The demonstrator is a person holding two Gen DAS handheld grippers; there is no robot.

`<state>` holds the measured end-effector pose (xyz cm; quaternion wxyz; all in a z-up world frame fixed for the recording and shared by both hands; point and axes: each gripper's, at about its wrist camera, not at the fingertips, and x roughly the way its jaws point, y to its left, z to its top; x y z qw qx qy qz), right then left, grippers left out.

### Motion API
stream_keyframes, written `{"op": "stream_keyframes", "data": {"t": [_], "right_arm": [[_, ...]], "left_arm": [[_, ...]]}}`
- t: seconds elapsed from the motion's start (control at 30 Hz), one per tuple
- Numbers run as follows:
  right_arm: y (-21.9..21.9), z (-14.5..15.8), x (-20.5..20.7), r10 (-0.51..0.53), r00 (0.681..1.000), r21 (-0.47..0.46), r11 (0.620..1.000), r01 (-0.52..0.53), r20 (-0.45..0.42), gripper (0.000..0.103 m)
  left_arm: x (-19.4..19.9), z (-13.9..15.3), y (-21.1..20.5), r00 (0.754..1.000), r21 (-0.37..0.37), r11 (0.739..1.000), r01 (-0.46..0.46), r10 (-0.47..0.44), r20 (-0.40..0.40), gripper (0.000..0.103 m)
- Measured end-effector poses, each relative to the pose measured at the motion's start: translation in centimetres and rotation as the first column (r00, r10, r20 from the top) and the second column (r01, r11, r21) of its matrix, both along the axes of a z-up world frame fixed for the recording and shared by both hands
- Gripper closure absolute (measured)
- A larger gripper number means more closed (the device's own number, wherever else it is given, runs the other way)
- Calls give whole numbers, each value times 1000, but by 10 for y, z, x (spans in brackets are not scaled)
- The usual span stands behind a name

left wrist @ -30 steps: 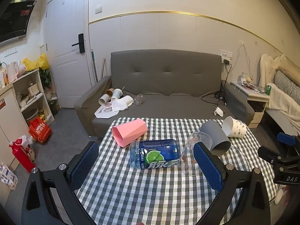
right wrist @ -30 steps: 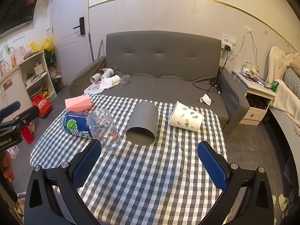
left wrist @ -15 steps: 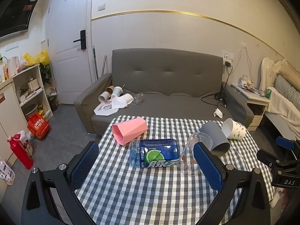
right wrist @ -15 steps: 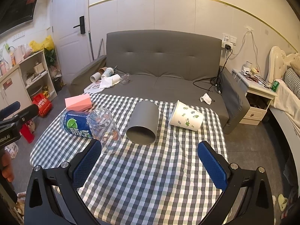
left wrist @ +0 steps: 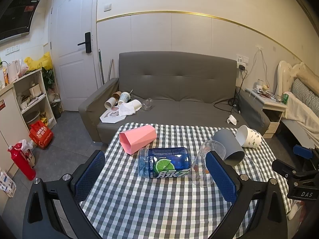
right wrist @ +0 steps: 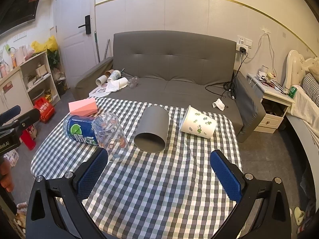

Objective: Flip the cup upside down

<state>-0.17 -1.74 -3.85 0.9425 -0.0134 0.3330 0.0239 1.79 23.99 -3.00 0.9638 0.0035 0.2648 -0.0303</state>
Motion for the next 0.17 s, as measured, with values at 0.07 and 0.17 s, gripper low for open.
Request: {"op": "stream_keyframes", "data": {"t": [0.07, 0.17], "right_arm": [[0, 0, 0, 0, 1000, -1, 1000, 0, 0, 0], [0, 0, 0, 0, 1000, 0, 1000, 0, -1, 0]], "left_arm": [[0, 0, 0, 1000, -2, 1000, 1, -1, 1, 0], [1, 0, 0, 1000, -6, 1000, 2, -2, -2, 0]]}}
